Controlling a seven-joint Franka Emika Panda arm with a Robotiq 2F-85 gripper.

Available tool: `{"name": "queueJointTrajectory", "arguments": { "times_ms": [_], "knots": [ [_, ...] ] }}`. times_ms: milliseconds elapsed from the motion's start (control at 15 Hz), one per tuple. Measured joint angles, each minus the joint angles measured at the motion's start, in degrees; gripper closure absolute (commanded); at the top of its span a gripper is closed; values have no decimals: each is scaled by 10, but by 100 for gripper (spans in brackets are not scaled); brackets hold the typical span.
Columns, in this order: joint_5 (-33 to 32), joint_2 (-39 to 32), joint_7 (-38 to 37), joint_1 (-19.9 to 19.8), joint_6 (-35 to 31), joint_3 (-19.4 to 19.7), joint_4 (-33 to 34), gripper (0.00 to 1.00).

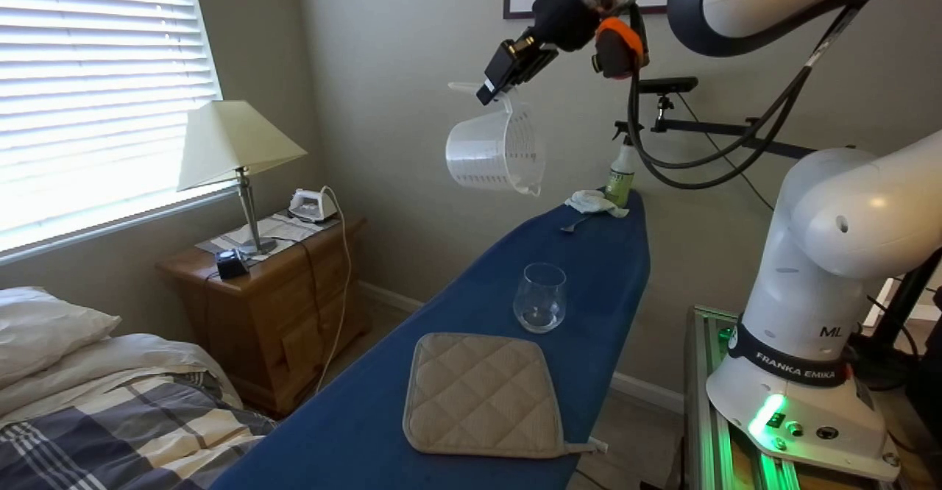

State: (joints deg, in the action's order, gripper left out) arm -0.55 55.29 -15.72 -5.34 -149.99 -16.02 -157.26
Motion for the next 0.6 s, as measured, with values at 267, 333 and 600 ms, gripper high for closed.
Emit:
{"name": "queueJointTrajectory", "arguments": {
  "times_ms": [267,333,600],
  "knots": [
    [0,6,-4,-7,5,-3,0,93],
    [0,8,-5,-9,6,-3,0,93],
    [0,14,-10,-21,17,-5,0,93]
  ]
}}
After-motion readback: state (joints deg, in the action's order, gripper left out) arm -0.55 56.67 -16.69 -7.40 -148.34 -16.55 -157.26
